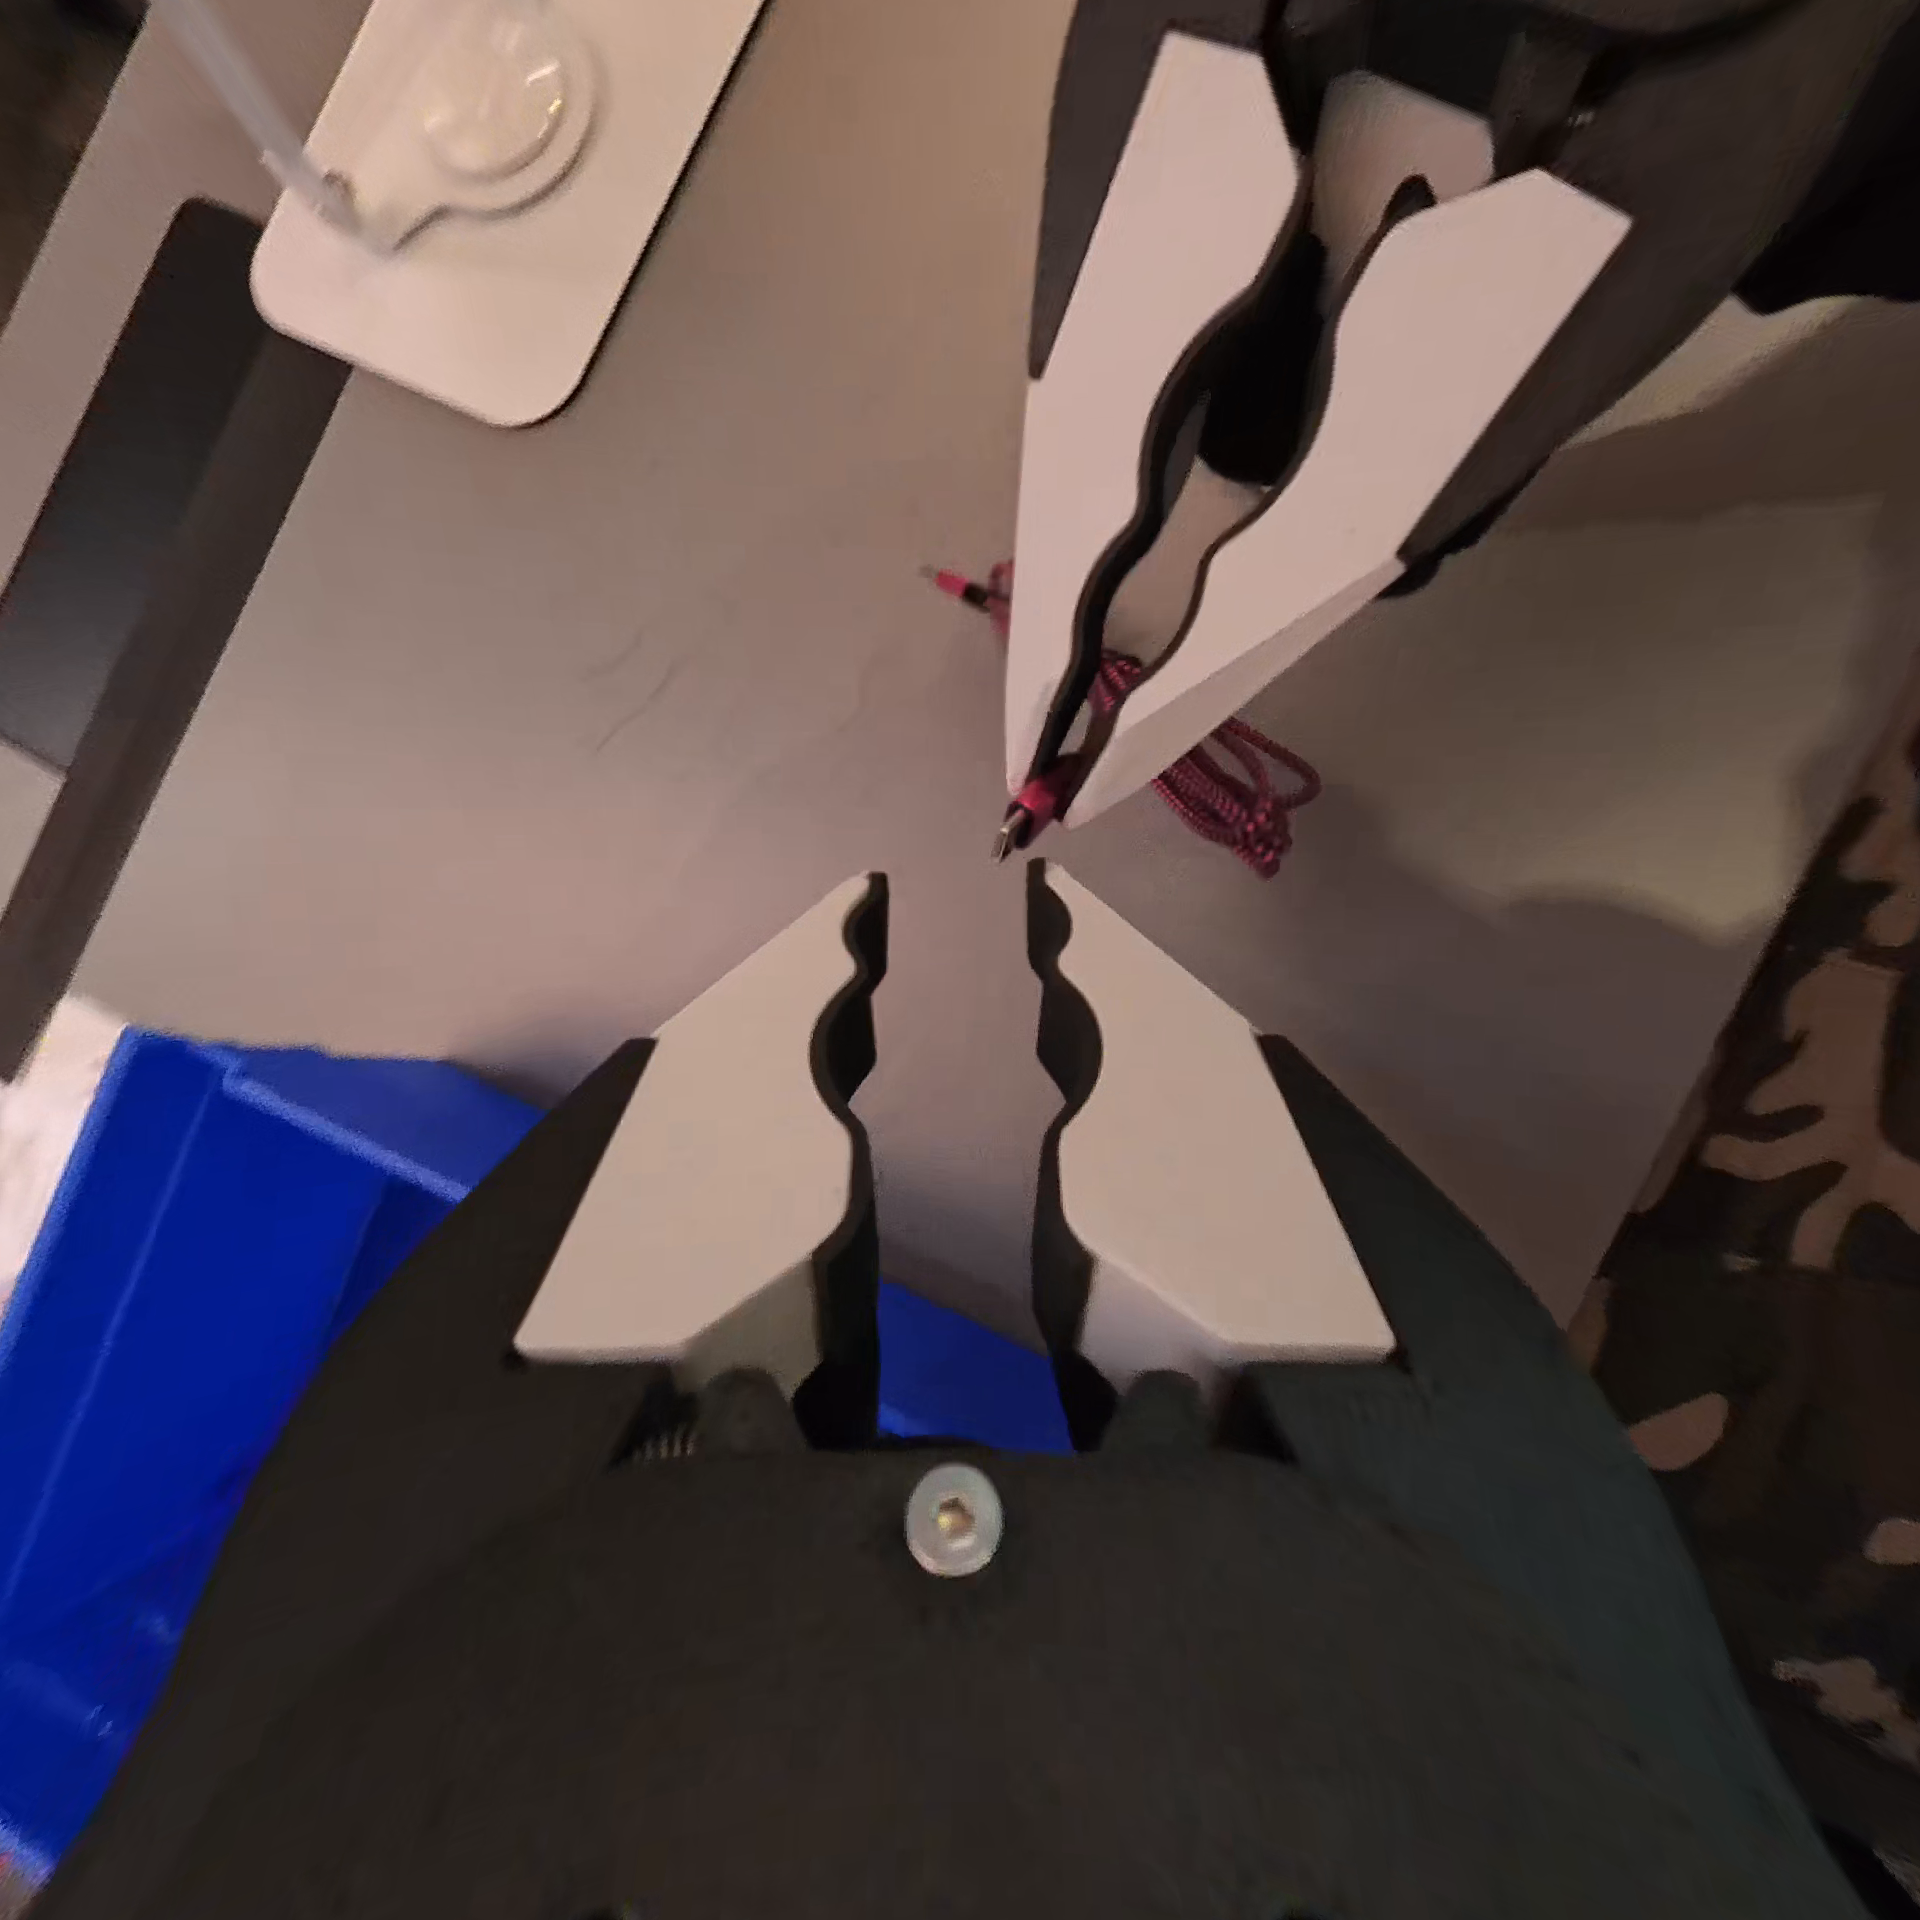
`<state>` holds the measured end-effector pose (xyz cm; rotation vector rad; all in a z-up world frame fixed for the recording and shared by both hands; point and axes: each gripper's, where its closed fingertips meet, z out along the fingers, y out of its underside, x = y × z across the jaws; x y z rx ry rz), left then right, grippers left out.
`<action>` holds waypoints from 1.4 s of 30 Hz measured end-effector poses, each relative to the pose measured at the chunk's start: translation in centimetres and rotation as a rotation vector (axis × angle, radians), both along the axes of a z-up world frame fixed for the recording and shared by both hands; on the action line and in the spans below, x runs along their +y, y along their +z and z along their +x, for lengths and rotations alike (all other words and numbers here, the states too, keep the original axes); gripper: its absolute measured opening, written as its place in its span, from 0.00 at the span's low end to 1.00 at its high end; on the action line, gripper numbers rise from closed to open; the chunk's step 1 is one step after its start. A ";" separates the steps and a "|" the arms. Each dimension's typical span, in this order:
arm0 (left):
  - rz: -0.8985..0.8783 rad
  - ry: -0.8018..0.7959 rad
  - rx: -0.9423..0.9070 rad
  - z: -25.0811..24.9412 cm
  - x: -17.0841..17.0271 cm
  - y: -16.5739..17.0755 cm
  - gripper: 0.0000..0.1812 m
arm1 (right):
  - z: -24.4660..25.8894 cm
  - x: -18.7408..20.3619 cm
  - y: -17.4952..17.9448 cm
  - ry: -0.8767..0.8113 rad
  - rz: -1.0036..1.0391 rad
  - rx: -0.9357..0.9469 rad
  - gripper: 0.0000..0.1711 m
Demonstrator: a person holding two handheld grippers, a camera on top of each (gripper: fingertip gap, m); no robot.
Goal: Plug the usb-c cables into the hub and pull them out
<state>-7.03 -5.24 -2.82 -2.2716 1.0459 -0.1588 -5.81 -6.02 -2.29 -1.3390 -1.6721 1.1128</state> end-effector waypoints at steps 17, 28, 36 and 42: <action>0.034 -0.190 -0.120 5.3 -1.4 0.7 0.07 | 3.5 -0.9 0.0 0.082 0.089 -0.048 0.01; -0.026 -0.185 -0.180 5.6 -1.8 0.2 0.02 | 3.6 -1.1 -0.3 0.092 0.133 -0.030 0.02; -0.136 -0.170 -0.755 8.6 -1.9 5.0 0.02 | 6.4 -0.9 4.9 -0.085 0.653 0.336 0.11; -0.244 -0.238 -1.037 11.0 -2.9 6.6 0.02 | 8.4 -2.4 6.1 -0.138 0.860 0.425 0.09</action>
